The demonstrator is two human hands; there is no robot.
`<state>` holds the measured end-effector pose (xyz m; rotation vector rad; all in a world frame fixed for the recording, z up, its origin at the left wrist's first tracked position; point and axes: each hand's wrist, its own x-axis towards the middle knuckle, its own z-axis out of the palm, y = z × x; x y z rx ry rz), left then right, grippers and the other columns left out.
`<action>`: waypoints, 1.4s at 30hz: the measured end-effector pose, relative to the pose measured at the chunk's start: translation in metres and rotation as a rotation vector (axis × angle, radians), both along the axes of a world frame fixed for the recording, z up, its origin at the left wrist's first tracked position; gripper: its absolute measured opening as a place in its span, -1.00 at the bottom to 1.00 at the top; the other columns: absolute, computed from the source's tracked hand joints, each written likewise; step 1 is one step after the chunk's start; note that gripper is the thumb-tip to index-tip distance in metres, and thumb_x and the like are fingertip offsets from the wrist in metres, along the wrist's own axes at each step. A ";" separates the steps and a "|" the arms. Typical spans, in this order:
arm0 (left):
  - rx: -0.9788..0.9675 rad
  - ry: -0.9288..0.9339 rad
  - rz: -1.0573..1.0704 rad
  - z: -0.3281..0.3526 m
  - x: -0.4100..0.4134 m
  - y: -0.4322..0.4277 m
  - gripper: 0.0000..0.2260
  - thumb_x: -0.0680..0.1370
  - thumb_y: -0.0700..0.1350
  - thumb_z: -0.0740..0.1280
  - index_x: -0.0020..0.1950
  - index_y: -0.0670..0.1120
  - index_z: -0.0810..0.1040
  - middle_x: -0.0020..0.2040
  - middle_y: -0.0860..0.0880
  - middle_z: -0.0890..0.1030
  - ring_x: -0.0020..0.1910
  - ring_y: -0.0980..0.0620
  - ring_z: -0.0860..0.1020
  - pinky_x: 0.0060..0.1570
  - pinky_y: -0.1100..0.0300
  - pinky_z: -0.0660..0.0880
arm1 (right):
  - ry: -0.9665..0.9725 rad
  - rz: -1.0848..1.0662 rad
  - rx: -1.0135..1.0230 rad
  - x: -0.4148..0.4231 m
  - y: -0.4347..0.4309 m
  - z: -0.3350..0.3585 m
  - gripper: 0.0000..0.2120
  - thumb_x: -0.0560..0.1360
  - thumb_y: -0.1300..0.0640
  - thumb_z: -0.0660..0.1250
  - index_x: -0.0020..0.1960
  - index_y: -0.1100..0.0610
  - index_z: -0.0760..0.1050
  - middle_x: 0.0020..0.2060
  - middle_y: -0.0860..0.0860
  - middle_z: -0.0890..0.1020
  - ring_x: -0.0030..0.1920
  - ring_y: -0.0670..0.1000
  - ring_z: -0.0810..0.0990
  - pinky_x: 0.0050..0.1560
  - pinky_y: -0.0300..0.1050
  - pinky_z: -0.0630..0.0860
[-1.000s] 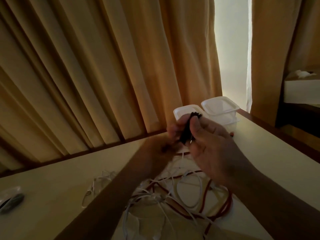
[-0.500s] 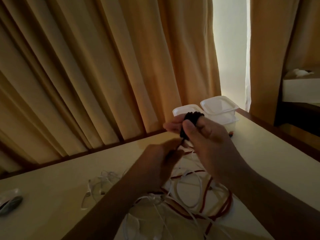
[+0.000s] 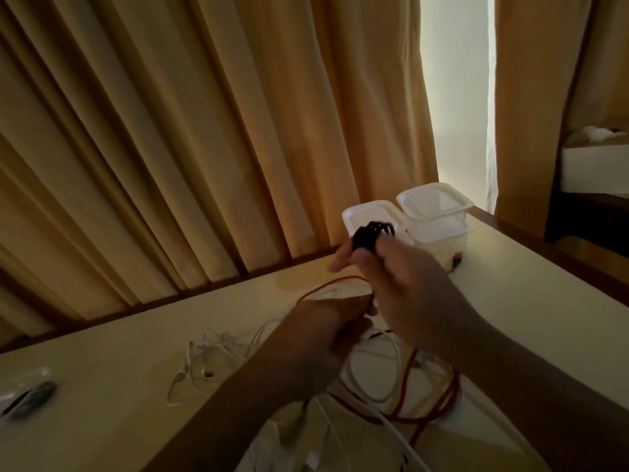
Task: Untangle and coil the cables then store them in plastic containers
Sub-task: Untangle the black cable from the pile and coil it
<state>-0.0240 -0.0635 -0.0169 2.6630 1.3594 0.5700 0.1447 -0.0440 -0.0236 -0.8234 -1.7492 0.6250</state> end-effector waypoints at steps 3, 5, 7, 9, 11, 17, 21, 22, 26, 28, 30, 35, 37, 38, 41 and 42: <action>0.173 0.156 -0.116 0.031 -0.002 -0.002 -0.84 0.67 -0.01 0.28 0.15 0.02 0.63 -0.09 0.13 0.57 -0.15 0.19 0.51 -0.08 0.29 0.48 | -0.223 -0.040 -0.105 0.000 0.008 -0.010 -0.70 0.70 -0.04 0.11 -0.05 0.02 0.55 -0.22 -0.09 0.64 -0.15 -0.14 0.61 -0.11 -0.05 0.57; 0.175 0.176 -0.178 0.059 -0.016 0.006 -0.81 0.62 0.01 0.32 0.13 0.03 0.69 -0.12 0.16 0.58 -0.16 0.20 0.54 -0.18 0.33 0.46 | -0.101 0.109 -0.324 0.002 0.008 -0.007 -0.56 0.69 -0.13 0.09 -0.15 0.06 0.60 -0.27 0.04 0.67 -0.17 0.06 0.63 0.06 0.21 0.55; 0.125 0.179 -0.233 0.070 -0.027 0.015 -0.76 0.57 0.05 0.33 0.14 0.04 0.71 -0.09 0.13 0.62 -0.13 0.19 0.56 -0.16 0.30 0.51 | -0.039 0.245 -0.460 0.005 0.008 -0.001 -0.52 0.66 -0.20 0.09 -0.17 0.07 0.60 -0.30 0.06 0.68 -0.19 0.10 0.63 0.21 0.29 0.48; 0.126 0.234 -0.258 0.065 -0.030 0.022 -0.76 0.56 0.05 0.34 0.14 0.05 0.71 -0.06 0.11 0.64 -0.11 0.20 0.58 -0.16 0.28 0.54 | -0.086 0.271 -0.525 0.004 0.011 -0.002 -0.52 0.65 -0.20 0.11 -0.12 0.11 0.61 -0.32 0.07 0.66 -0.24 0.09 0.60 0.20 0.32 0.47; 0.127 0.266 -0.264 0.059 -0.031 0.027 -0.81 0.56 0.01 0.37 0.11 0.02 0.70 -0.03 0.11 0.63 -0.10 0.20 0.58 -0.15 0.26 0.54 | -0.193 0.271 -0.591 0.002 0.011 -0.004 -0.53 0.69 -0.11 0.10 -0.07 0.18 0.62 -0.31 0.13 0.64 -0.26 0.06 0.59 0.16 0.25 0.51; 0.390 0.070 -0.203 0.044 -0.035 0.051 -0.84 0.59 -0.06 0.31 0.05 -0.01 0.69 -0.06 0.05 0.61 -0.08 0.08 0.56 -0.09 0.20 0.51 | 0.314 0.798 -0.780 0.018 0.001 0.007 -0.65 0.70 0.05 0.04 -0.07 0.20 0.49 -0.41 0.05 0.41 -0.31 0.05 0.47 -0.08 -0.06 0.51; -0.209 -0.743 -0.096 -0.001 0.003 0.035 -0.82 0.66 -0.27 0.27 0.15 -0.19 0.67 -0.20 -0.17 0.61 -0.16 -0.16 0.57 -0.06 0.05 0.59 | 0.775 0.803 -0.647 0.009 0.007 -0.001 -0.67 0.68 -0.01 0.06 -0.04 0.19 0.46 -0.40 0.03 0.43 -0.25 0.03 0.51 -0.05 -0.07 0.53; -0.274 -0.803 -0.067 -0.008 0.012 0.031 -0.82 0.66 -0.35 0.25 0.18 -0.31 0.62 -0.18 -0.23 0.62 -0.16 -0.17 0.59 -0.08 0.01 0.61 | 0.791 0.727 -0.624 0.005 0.008 -0.004 -0.67 0.66 -0.03 0.07 -0.04 0.19 0.46 -0.39 0.03 0.42 -0.25 0.03 0.50 -0.03 -0.06 0.52; -0.597 -1.034 0.005 -0.014 0.023 0.023 -0.72 0.68 -0.32 0.18 0.25 -0.18 0.64 0.06 -0.17 0.71 0.03 -0.11 0.68 -0.03 0.02 0.64 | 0.862 0.603 -0.607 0.005 0.013 -0.010 -0.68 0.65 -0.01 0.10 -0.07 0.19 0.47 -0.39 0.06 0.37 -0.27 0.06 0.46 -0.01 -0.02 0.45; -0.757 -1.183 -0.055 -0.012 0.020 0.022 -0.66 0.61 -0.25 0.13 0.20 -0.18 0.67 -0.06 -0.13 0.65 -0.07 -0.08 0.60 -0.11 0.03 0.56 | 0.845 0.584 -0.613 0.005 0.013 -0.012 -0.69 0.65 0.02 0.10 -0.08 0.21 0.46 -0.39 0.08 0.35 -0.29 0.07 0.42 -0.07 -0.03 0.42; -0.807 -1.288 -0.037 -0.012 0.020 0.019 -0.67 0.63 -0.10 0.13 0.03 -0.12 0.69 -0.26 -0.07 0.54 -0.22 0.00 0.49 -0.06 0.00 0.43 | 0.775 0.586 -0.621 0.000 0.012 -0.016 -0.68 0.67 0.04 0.08 -0.09 0.21 0.47 -0.39 0.08 0.35 -0.28 0.08 0.42 -0.10 -0.05 0.43; -0.594 -1.177 0.130 -0.019 0.027 0.019 -0.54 0.74 0.09 0.08 -0.26 0.04 0.59 -0.40 0.03 0.49 -0.27 0.08 0.53 -0.15 0.19 0.55 | 0.677 0.581 -0.643 -0.013 0.012 -0.023 -0.65 0.68 0.04 0.09 -0.05 0.21 0.57 -0.31 0.13 0.50 -0.17 0.12 0.53 -0.02 -0.02 0.50; -0.480 -1.150 0.146 -0.022 0.023 0.021 -0.61 0.73 0.13 0.08 -0.17 0.14 0.59 -0.32 0.03 0.54 -0.20 0.05 0.57 -0.05 0.10 0.54 | 0.655 0.459 -0.622 -0.015 0.011 -0.021 -0.65 0.67 0.06 0.13 -0.01 0.24 0.62 -0.24 0.12 0.62 -0.09 0.09 0.62 0.03 -0.04 0.56; -0.421 -1.117 0.176 -0.024 0.021 0.023 -0.63 0.71 0.16 0.07 -0.15 0.20 0.59 -0.25 0.00 0.59 -0.16 0.01 0.59 -0.03 0.06 0.55 | 0.609 0.355 -0.588 -0.015 0.012 -0.021 -0.67 0.66 0.06 0.17 0.02 0.22 0.66 -0.18 0.08 0.69 -0.02 0.06 0.66 0.10 -0.02 0.57; -0.277 -1.046 0.264 -0.025 0.015 0.024 -0.70 0.61 0.29 0.04 -0.07 0.30 0.54 0.09 -0.15 0.62 0.09 -0.14 0.60 0.13 -0.18 0.61 | 0.265 -0.019 -0.393 -0.014 0.012 -0.020 -0.76 0.64 -0.02 0.27 0.06 -0.01 0.71 -0.09 -0.03 0.73 0.04 -0.02 0.67 0.21 0.05 0.56; -0.256 -1.031 0.265 -0.025 0.014 0.023 -0.68 0.58 0.31 0.03 -0.02 0.25 0.52 0.11 -0.18 0.61 0.11 -0.18 0.59 0.14 -0.24 0.59 | 0.160 -0.098 -0.339 -0.014 0.011 -0.020 -0.77 0.63 -0.04 0.28 0.05 -0.06 0.71 -0.12 -0.07 0.72 -0.01 -0.06 0.66 0.13 -0.02 0.58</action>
